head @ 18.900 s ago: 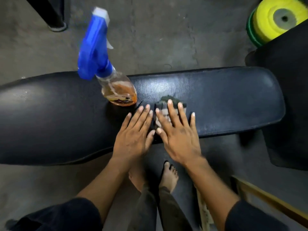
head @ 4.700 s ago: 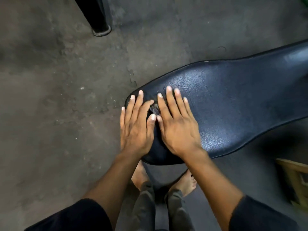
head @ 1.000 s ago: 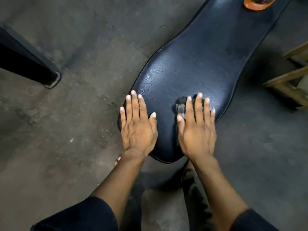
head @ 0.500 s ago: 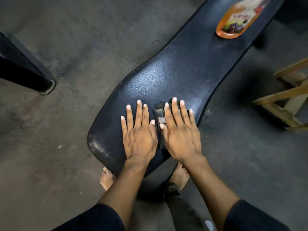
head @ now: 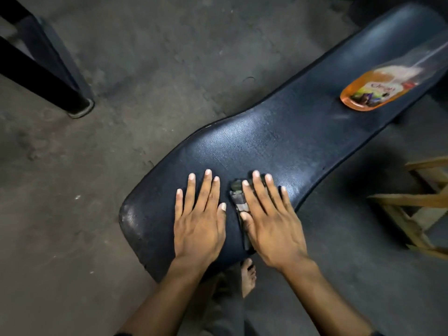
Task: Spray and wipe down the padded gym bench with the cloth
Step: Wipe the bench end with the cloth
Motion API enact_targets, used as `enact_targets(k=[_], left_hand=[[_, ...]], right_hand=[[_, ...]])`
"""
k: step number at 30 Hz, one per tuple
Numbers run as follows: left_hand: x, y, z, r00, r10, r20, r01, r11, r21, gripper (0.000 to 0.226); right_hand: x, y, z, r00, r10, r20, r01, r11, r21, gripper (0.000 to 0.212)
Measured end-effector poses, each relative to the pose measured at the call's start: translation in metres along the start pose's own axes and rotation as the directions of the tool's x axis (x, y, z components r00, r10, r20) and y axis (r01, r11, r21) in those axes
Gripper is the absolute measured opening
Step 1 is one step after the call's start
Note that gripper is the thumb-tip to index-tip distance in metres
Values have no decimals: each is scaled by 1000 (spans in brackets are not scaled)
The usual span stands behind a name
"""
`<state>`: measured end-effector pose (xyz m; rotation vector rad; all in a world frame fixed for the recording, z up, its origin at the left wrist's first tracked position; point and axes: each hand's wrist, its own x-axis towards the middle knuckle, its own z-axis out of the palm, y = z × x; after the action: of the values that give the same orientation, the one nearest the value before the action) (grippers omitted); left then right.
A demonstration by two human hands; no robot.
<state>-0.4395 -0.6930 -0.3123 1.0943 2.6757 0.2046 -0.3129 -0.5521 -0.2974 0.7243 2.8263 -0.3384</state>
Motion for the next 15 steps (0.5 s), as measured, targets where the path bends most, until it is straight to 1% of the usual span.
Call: enact_targets(k=[2,4,7,9,11,13,15], left_hand=[[12,11,-2,1000,29,-5,-29,999,-38,63],[30,31,-3,999,51,-7,-51,996,-73,63],[71,52,-7,999,9,43,-5,995,-100,65],[93,54,-8,998,-6,63,10,997,-71,65],[104,49,-5,998,10,59,-9,1000,-18,64],[105,48,0,999,14,41,-15,1000,12,64],[104,51,2,999,6,36,-7,1000,19,64]], right_hand=[[16,15,-7,999,42,1,-42,999,-5,69],[43,27,-15,993,117,0,-117,993,3,67],[98,38,-34,984,177,27,-178,984,11,65],[128,41,-44,987,161,26,-161,987,2,65],[139,41,-46,994,113,15,-113,994,2,65],[129,44,-42,998,67,1,-67,998,-12,65],[109,49,-35,1000,24,-6,-23,1000,9,65]])
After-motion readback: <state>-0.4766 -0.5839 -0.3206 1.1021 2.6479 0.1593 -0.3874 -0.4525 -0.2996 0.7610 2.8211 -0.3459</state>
